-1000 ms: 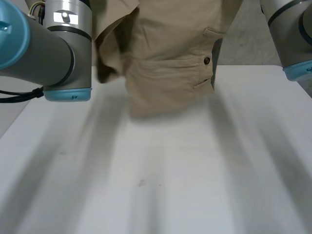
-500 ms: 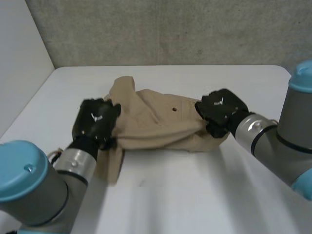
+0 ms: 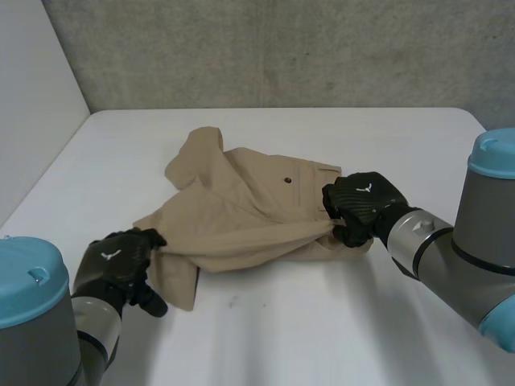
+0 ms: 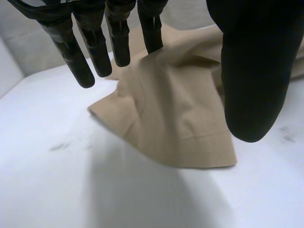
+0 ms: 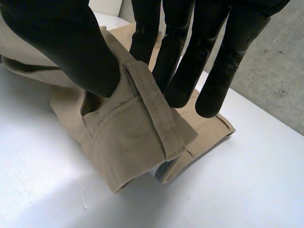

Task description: Fold the shorts.

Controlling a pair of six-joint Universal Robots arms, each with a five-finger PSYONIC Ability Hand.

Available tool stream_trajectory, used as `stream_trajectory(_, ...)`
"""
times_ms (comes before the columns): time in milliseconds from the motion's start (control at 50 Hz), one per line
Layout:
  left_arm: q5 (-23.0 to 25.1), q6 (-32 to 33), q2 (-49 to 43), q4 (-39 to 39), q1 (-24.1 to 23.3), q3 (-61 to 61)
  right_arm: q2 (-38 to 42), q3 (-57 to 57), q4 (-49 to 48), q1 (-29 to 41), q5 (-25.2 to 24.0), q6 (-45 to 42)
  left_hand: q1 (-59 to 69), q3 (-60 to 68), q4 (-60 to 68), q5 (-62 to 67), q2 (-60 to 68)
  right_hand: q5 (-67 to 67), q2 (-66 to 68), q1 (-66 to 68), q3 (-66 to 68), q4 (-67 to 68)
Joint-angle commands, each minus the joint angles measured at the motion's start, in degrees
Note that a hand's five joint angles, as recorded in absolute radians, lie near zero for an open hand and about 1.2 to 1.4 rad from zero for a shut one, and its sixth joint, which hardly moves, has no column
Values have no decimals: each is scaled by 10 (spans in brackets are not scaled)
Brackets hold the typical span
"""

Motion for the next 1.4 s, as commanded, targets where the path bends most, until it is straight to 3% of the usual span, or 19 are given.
stream_trajectory(20,-18,-31,-7,4,39,-6,0,5,-14,2,1,-3,92,100,102,106,100,134,128,241,119,118)
stream_trajectory(100,-7,-42,-12,3,51,-6,0,6,-23,0,2,-2,162,169,171,175,169,134,128,241,119,118)
stream_trajectory(260,34,-87,-28,-11,51,1,-4,9,-35,1,11,-2,162,169,171,176,170,134,128,241,119,118)
stream_trajectory(400,37,-99,-47,-17,46,16,-4,12,-36,4,11,-2,164,171,173,177,171,134,128,241,119,118)
stream_trajectory(860,29,-136,-241,-18,-8,185,-12,14,-36,-1,10,-3,128,135,138,142,136,134,128,241,119,118)
stream_trajectory(880,25,-136,-251,-18,-8,194,-12,14,-36,-2,10,-3,145,152,154,159,153,134,128,241,119,118)
stream_trajectory(920,12,-136,-257,-17,-8,204,-12,14,-37,-3,11,-3,348,355,357,361,355,134,128,241,119,118)
stream_trajectory(940,12,-136,-257,-17,-8,205,-12,13,-37,-4,11,-3,349,356,358,362,356,134,128,241,119,118)
stream_trajectory(980,-18,-132,-253,-14,-6,211,-13,11,-37,-5,11,-4,578,585,587,591,585,134,128,241,119,118)
stream_trajectory(1000,-24,-128,-250,-16,-4,214,-14,9,-36,-6,13,-5,579,586,588,593,587,134,128,241,119,118)
stream_trajectory(1120,-24,-103,-154,-27,1,199,-35,-10,-24,-6,14,-19,579,586,588,593,587,134,128,241,119,118)
stream_trajectory(1240,11,41,2,-50,39,176,-85,-39,28,-6,14,-68,579,586,588,593,587,134,128,241,119,118)
stream_trajectory(1300,41,137,127,-52,62,173,-128,-76,66,-6,17,-101,579,586,588,593,587,134,128,241,119,118)
stream_trajectory(1400,87,193,250,-49,73,214,-188,-147,90,-3,18,-100,579,586,588,593,587,134,128,241,119,118)
